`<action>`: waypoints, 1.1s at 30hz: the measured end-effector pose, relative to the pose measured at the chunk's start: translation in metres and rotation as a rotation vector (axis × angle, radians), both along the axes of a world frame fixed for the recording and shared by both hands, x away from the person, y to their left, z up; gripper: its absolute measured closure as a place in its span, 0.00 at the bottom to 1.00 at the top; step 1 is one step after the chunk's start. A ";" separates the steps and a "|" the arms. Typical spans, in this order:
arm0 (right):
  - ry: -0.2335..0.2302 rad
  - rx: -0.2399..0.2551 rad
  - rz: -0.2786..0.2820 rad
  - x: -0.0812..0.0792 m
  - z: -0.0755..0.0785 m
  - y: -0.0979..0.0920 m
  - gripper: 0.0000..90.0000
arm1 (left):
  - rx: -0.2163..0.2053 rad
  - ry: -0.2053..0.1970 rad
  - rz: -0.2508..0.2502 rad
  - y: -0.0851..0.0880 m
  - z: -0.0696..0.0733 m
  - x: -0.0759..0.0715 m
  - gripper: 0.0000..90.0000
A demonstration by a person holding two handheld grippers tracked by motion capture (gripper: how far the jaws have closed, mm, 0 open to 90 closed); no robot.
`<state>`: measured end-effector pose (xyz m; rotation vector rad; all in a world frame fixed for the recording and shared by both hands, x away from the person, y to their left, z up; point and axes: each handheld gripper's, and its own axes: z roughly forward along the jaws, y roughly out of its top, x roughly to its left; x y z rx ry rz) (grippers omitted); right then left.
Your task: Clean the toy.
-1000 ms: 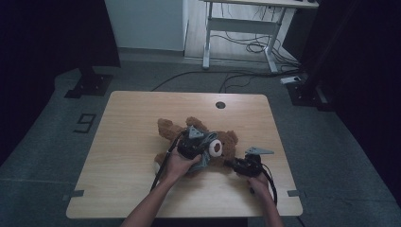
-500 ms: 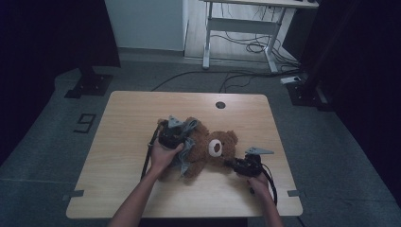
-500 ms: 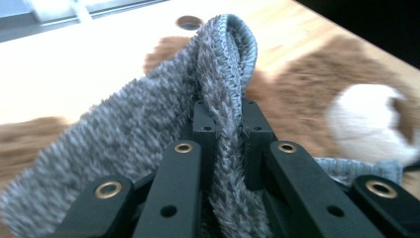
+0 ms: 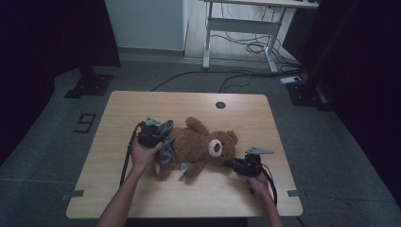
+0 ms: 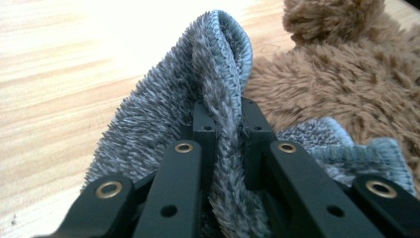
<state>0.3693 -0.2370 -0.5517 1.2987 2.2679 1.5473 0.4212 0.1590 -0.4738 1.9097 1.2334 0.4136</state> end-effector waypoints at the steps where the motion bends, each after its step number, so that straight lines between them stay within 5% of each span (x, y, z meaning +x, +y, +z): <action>1: 0.001 -0.002 0.000 0.000 0.000 0.000 0.73 | -0.018 -0.018 -0.005 0.000 0.005 -0.003 0.90; 4: 0.002 -0.005 0.002 0.000 0.000 0.000 0.73 | -0.028 -0.055 -0.026 -0.005 0.018 -0.008 0.90; 5: 0.000 -0.009 0.001 0.000 0.000 0.000 0.73 | -0.041 -0.084 -0.059 -0.013 0.033 -0.012 0.90; 9: -0.005 -0.015 -0.001 0.000 0.000 0.001 0.73 | -0.022 -0.117 -0.125 -0.043 0.052 -0.014 0.90; 17: -0.004 -0.018 0.001 0.000 0.000 0.000 0.73 | -0.037 -0.029 -0.221 -0.093 0.044 0.001 0.90; 19: -0.003 -0.018 0.002 0.000 0.000 0.000 0.73 | -0.004 -0.004 -0.225 -0.106 0.035 0.007 0.90; 33: -0.004 -0.015 0.001 0.000 0.000 0.001 0.73 | 0.062 -0.004 -0.189 -0.090 0.030 0.010 0.90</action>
